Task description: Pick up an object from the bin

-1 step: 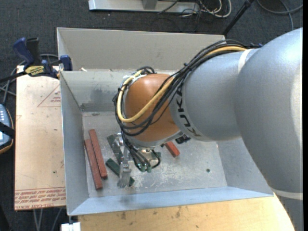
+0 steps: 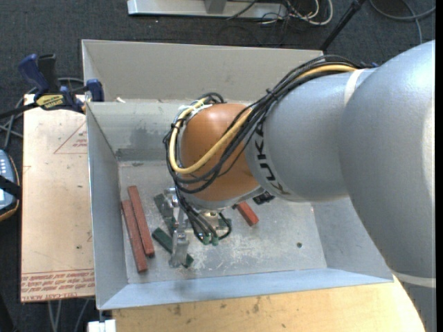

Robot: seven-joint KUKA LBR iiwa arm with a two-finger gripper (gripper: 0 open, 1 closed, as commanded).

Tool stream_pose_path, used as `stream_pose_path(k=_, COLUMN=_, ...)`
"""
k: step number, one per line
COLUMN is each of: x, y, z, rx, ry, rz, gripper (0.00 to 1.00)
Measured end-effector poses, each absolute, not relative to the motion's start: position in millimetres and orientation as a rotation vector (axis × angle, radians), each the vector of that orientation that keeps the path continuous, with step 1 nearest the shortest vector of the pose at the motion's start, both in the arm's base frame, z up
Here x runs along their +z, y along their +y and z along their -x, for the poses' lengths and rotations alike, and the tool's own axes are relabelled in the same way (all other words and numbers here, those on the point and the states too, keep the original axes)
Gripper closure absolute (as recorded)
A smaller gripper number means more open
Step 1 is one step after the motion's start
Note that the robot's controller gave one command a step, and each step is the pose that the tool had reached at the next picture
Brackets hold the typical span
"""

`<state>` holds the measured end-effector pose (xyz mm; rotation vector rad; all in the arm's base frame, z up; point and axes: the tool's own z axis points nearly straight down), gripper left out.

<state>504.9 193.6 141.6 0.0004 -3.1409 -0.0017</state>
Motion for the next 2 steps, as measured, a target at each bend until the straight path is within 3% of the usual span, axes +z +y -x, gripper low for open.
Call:
stream_pose_path(k=1, x=75.9, y=169.3, z=-521.2, rx=-0.003, ry=-3.116, rz=0.399, gripper=1.00)
stream_pose_path(k=2, x=75.9, y=169.3, z=-521.2, rx=-0.003, ry=-3.115, rz=0.400, gripper=1.00)
